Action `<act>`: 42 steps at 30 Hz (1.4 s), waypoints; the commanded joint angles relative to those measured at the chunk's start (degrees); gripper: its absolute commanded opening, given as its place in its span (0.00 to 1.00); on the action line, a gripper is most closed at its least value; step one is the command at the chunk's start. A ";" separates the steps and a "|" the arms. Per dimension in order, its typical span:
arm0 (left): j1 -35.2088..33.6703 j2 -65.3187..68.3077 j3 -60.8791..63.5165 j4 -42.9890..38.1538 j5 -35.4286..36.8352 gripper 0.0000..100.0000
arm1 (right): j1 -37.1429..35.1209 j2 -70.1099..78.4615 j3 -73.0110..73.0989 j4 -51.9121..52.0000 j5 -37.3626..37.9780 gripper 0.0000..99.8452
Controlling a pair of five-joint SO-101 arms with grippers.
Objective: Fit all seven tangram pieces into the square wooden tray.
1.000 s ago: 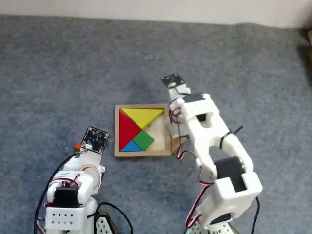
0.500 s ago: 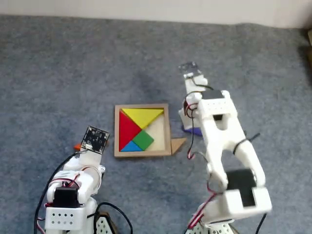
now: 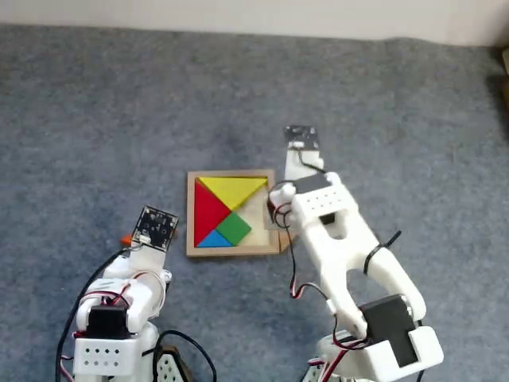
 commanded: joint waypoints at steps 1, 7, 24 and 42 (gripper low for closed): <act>0.84 -2.77 1.36 0.18 0.44 0.03 | 0.13 -2.95 0.40 -2.86 -6.42 0.19; 0.84 -2.77 1.36 0.18 0.44 0.03 | -0.13 -2.95 1.01 -2.86 -27.52 0.19; 0.84 -2.77 1.36 0.18 0.44 0.03 | -0.22 10.59 -1.89 -2.77 -35.08 0.19; 0.84 -2.77 1.36 0.18 0.44 0.03 | 6.46 10.51 -2.33 -2.59 -29.36 0.01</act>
